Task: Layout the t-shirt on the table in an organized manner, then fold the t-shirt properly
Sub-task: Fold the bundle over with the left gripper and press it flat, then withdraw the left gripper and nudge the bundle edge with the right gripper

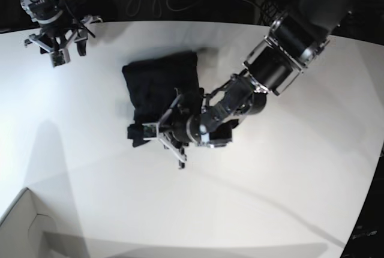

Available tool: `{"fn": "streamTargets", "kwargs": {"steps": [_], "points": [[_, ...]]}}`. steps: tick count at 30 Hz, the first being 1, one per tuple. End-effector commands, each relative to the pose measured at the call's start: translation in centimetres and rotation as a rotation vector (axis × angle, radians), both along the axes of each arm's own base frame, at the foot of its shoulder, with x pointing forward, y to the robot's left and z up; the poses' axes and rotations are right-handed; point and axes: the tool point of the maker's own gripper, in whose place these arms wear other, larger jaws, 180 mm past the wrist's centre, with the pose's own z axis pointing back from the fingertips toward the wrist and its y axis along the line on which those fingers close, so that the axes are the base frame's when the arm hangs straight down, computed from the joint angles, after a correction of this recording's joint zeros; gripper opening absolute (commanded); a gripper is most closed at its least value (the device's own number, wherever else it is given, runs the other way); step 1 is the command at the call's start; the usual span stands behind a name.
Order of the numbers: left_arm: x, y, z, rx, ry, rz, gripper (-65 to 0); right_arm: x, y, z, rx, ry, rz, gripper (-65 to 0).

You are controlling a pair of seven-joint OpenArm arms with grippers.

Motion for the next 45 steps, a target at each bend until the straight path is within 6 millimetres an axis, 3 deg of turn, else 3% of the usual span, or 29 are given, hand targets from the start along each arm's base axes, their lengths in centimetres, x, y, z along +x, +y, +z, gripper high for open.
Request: {"fn": "streamTargets", "kwargs": {"steps": [1, 5, 9, 11, 16, 20, 33, 37, 39, 41, 43, 45], "points": [[0.3, -0.5, 0.6, 0.027, -0.030, -0.044, -64.9, 0.6, -0.2, 1.2, -0.005, -0.048, 0.002, -36.6], [-0.6, -0.4, -0.2, 0.067, -0.035, -0.089, -64.9, 0.2, -0.7, 1.3, -0.004, -0.048, -0.031, -36.6], [0.1, -1.1, 0.9, 0.058, -0.060, -0.097, -62.0, 0.1, -0.8, 1.2, -0.005, -0.045, -0.038, -36.6], [0.2, -1.3, 1.1, 0.051, -0.063, -0.094, -55.8, 0.0, -0.6, 1.1, 0.003, -0.045, -0.043, -36.6], [1.1, -1.2, 2.0, 0.050, -0.086, -0.093, -33.2, 0.0, -0.3, 1.2, 0.011, -0.049, -0.050, -36.6], [2.7, -1.1, 3.7, 0.050, -0.130, -0.091, -24.7, 0.0, -0.2, 1.2, 0.013, -0.049, -0.050, -36.6], [2.9, -2.5, 9.2, 0.027, -0.287, -0.127, -23.6, 0.1, 0.0, 1.1, 0.017, -0.049, -0.046, -36.6], [5.2, -0.6, 12.7, -0.027, -0.347, -0.032, -23.7, 0.0, 0.3, 1.1, 0.033, -0.056, -0.059, -36.6], [7.0, 1.6, 14.5, -0.058, -0.366, 0.072, -23.7, 0.2, 0.4, 1.2, 0.035, -0.062, -0.061, -36.6], [8.8, 5.3, 16.3, -0.113, -0.370, 0.241, -23.8, 0.4, 0.7, 1.5, 0.035, -0.070, -0.055, -36.7], [10.2, 11.2, 17.6, -0.168, -0.366, 0.459, -23.8, 0.6, 0.8, 1.6, 0.038, -0.075, -0.055, -36.8], [10.1, 16.8, 17.2, -0.198, -0.347, 0.643, -23.8, 1.0, 0.8, 1.8, 0.042, -0.087, -0.053, -37.3]]}}
